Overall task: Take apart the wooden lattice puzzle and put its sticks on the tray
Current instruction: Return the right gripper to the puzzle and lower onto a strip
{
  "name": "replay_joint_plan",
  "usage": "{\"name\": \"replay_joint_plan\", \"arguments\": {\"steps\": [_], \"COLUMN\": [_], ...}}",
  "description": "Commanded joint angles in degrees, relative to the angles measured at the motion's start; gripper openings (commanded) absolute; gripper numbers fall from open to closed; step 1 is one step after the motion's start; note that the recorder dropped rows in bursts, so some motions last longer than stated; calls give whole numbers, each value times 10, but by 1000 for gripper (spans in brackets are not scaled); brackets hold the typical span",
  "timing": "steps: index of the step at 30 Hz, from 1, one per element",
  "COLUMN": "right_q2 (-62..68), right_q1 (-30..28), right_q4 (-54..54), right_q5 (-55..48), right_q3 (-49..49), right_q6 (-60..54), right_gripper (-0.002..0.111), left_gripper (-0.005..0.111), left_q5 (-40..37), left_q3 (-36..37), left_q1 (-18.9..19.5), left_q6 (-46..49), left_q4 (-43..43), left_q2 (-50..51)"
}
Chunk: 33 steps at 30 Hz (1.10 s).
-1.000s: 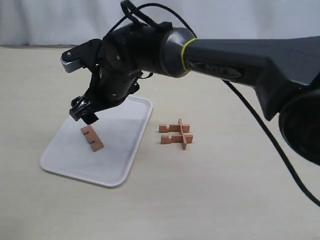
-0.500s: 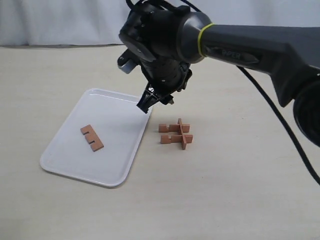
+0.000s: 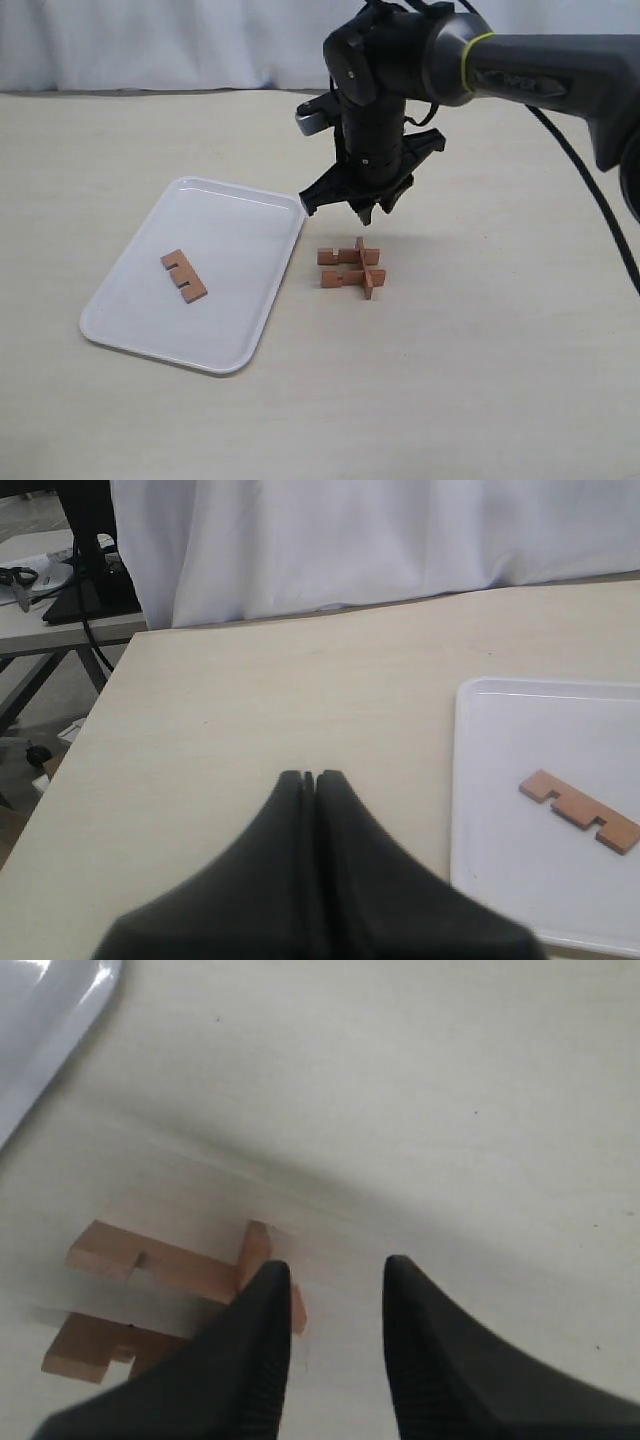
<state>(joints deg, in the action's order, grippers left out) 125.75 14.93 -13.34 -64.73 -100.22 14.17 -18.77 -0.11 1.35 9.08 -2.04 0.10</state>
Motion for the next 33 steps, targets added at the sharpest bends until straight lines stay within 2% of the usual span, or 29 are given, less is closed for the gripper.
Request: {"name": "replay_joint_plan", "arguments": {"steps": [1,13,21,33], "right_q2": [4,16,16,16], "right_q1": [-9,-9,-9,-9], "right_q4": [25,71,23,24], "right_q5": [50,113,118,174], "right_q3": [35,50,52,111], "right_q6": [0,9,102,105], "right_gripper": [30,30,30,30], "left_gripper": [0,0,0,0], "left_q5": [10,10,10,10], "left_q3": [1,1,1,1], "left_q1": [-1,-1,-1,-1], "left_q6": [1,1,1,1], "left_q4": [0,0,0,-1], "left_q2": [-1,-1,-1,-1]}}
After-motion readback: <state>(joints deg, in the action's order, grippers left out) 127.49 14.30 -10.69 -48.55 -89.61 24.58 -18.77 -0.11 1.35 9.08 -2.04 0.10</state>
